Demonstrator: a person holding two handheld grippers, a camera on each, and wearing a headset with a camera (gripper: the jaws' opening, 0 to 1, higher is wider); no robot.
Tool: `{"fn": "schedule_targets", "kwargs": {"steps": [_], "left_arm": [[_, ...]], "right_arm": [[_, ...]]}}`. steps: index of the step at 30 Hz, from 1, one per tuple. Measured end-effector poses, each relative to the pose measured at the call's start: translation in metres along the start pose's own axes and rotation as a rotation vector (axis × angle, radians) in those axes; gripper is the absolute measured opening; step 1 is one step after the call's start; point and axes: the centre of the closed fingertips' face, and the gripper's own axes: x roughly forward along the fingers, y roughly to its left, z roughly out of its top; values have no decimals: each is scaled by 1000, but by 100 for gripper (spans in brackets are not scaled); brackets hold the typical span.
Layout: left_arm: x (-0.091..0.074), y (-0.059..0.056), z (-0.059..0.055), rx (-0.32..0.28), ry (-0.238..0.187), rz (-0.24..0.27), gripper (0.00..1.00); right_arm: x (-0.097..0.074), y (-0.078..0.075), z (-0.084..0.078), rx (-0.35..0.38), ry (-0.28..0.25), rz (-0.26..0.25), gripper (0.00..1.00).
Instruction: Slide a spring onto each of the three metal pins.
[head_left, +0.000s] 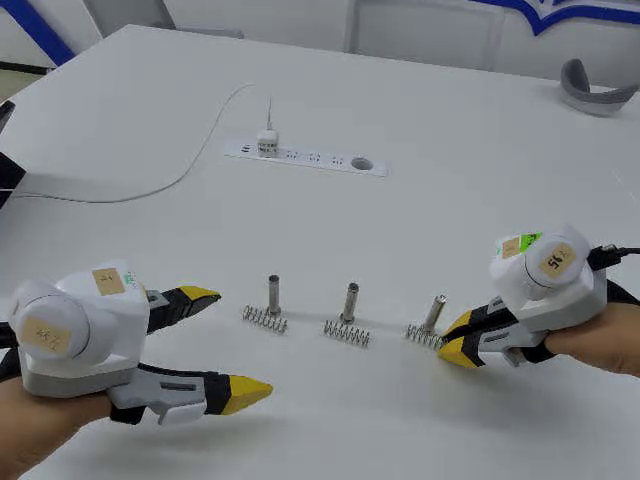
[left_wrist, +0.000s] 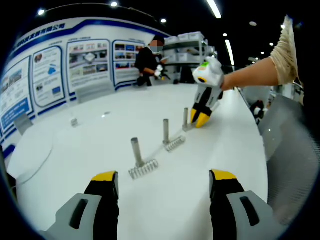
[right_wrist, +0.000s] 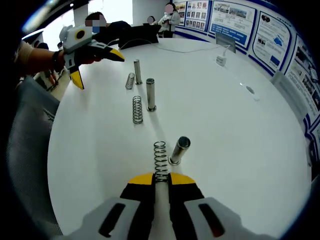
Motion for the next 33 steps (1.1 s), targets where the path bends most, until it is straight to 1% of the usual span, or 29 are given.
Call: {"fn": "schedule_targets", "kwargs": {"steps": [7, 12, 15, 22, 25, 28, 33], "left_arm": [[1, -7, 1, 3, -4, -14, 73], [6, -16, 3, 7, -9, -35, 72], [10, -23, 4, 13, -10, -57, 70], [19, -37, 6, 26, -14, -97, 65], [26, -44, 8, 37, -17, -119, 63], [31, -50, 11, 47, -20, -140, 60], [39, -58, 14, 65, -24, -165, 56]], "right_arm": [[-7, 9, 3, -15, -1, 2, 11], [-12, 20, 8, -37, -3, 10, 11], [-13, 28, 13, -58, -2, 17, 11], [-12, 42, 25, -99, -6, 37, 11], [-10, 49, 31, -122, -5, 51, 11], [-9, 54, 37, -137, -8, 60, 11], [-8, 60, 43, -163, -6, 76, 11]]}}
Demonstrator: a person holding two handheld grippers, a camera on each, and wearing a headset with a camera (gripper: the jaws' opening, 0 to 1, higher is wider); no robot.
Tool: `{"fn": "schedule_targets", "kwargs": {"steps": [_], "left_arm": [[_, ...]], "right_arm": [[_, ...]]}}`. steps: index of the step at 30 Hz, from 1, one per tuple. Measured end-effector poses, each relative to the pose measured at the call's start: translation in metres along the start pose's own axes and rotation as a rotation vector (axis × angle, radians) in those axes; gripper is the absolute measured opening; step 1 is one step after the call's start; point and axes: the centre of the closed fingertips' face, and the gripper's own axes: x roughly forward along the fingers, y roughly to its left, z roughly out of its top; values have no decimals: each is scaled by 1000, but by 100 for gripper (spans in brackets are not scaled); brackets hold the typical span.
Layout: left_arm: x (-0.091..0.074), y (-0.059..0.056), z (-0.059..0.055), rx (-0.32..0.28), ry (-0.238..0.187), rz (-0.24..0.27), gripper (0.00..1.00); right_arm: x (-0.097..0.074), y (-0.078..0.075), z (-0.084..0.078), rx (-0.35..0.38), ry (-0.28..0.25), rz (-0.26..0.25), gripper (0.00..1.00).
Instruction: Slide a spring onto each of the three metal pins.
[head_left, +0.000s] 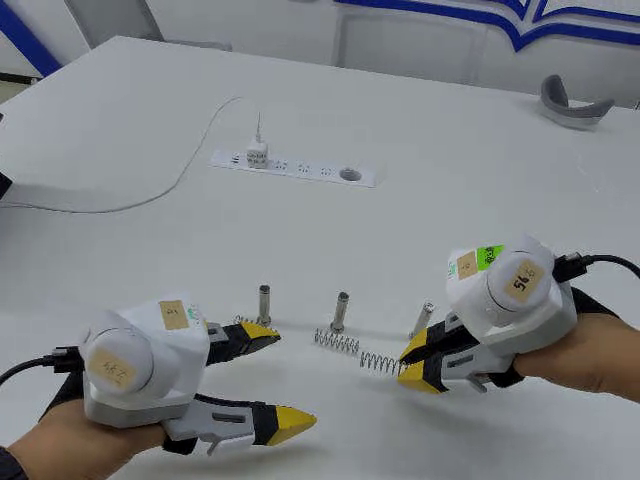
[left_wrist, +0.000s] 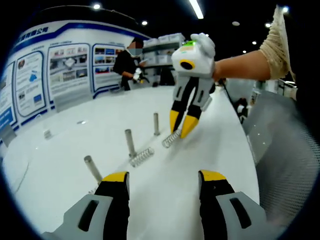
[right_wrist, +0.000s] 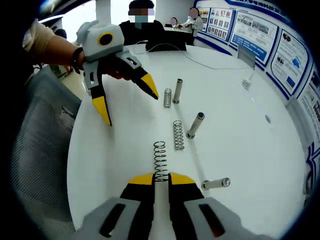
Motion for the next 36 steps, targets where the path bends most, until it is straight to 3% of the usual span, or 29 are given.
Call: {"fn": "schedule_targets", "kwargs": {"steps": [22, 36], "left_arm": [[23, -14, 14, 71, -15, -62, 34], [27, -17, 14, 123, -11, -72, 19]], "right_arm": [[8, 22, 24, -100, -10, 64, 11], [10, 28, 32, -143, -15, 85, 11]]}}
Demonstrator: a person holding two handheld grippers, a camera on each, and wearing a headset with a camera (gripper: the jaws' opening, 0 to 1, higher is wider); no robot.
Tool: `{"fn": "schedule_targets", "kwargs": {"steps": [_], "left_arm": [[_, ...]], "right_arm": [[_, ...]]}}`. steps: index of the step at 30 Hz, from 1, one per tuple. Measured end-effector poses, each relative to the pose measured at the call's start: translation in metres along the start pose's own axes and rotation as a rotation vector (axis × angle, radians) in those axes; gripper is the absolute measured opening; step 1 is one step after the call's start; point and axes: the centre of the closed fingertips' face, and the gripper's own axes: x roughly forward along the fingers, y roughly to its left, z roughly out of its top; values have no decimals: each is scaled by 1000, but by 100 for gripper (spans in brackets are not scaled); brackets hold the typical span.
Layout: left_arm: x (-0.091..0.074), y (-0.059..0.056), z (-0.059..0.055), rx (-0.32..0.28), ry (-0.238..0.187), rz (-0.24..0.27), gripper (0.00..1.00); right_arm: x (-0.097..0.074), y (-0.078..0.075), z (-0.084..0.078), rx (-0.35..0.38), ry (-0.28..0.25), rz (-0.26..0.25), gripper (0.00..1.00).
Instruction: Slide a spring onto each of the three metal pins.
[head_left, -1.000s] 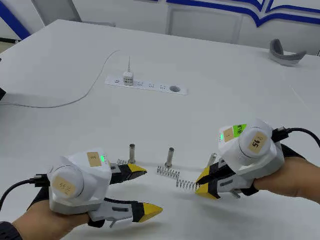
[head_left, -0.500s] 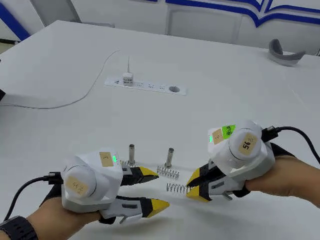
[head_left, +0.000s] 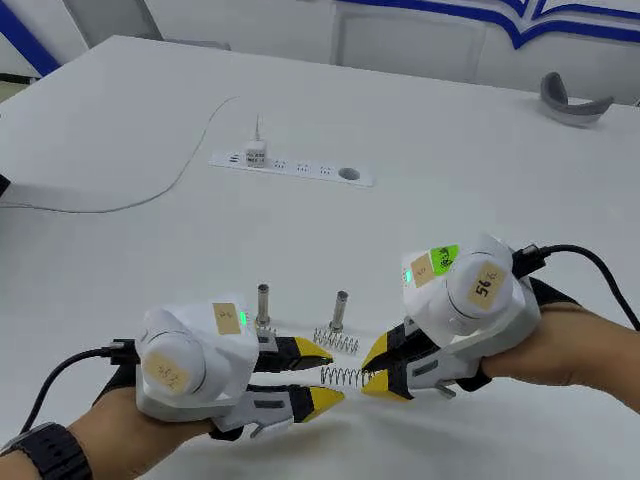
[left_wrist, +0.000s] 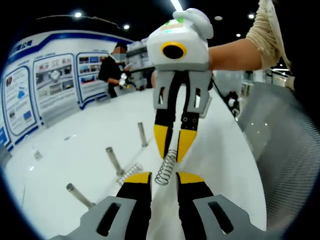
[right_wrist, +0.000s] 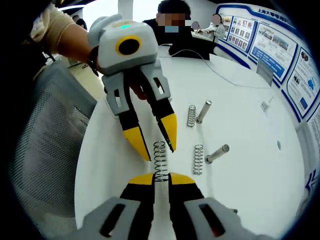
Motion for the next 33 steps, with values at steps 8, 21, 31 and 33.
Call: {"fn": "schedule_targets", "kwargs": {"steps": [8, 21, 31, 33], "left_arm": [[2, -1, -1, 22, 4, -3, 14], [2, -4, -5, 41, 23, -15, 12], [3, -8, -4, 44, 21, -25, 11], [3, -8, -3, 43, 18, -25, 11]], "right_arm": [[-2, 2, 2, -8, 1, 2, 11], [-15, 6, 22, -53, -10, -2, 11], [-17, 9, 44, -94, -38, -2, 11], [-17, 10, 46, -97, -42, -2, 11]]}}
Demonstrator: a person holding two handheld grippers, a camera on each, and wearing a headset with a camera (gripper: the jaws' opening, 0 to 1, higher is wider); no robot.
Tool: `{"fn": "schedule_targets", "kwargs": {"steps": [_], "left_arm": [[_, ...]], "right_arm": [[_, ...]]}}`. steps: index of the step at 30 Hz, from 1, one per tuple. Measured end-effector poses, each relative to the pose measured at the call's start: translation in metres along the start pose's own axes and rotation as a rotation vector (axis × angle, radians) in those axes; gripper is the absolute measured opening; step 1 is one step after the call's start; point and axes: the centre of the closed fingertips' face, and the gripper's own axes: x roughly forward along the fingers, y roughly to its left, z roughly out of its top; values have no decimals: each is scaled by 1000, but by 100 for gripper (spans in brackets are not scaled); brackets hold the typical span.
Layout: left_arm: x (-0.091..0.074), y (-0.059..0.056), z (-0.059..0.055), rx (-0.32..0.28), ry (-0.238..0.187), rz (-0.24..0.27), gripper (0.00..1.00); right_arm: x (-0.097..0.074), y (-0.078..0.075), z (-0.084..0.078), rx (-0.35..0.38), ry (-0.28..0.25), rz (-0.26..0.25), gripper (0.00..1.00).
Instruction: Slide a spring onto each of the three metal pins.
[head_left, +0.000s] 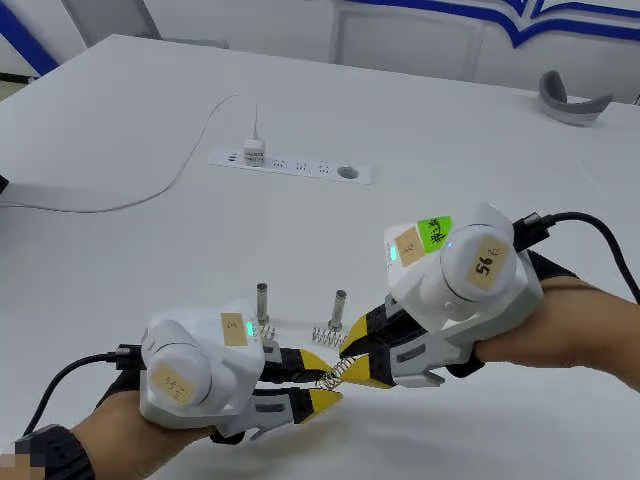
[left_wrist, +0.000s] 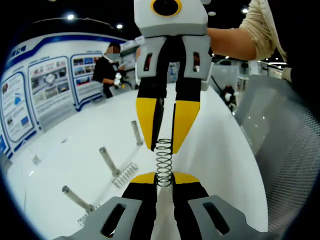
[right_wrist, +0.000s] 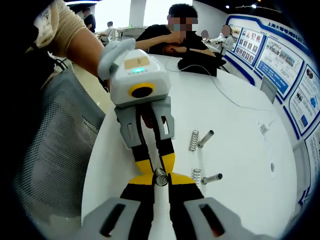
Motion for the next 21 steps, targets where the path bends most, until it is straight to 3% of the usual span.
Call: {"fn": "schedule_targets", "kwargs": {"steps": [21], "left_arm": [[0, -2, 4, 3, -11, -2, 11]], "right_arm": [[7, 3, -6, 31, 40, 18, 16]]}}
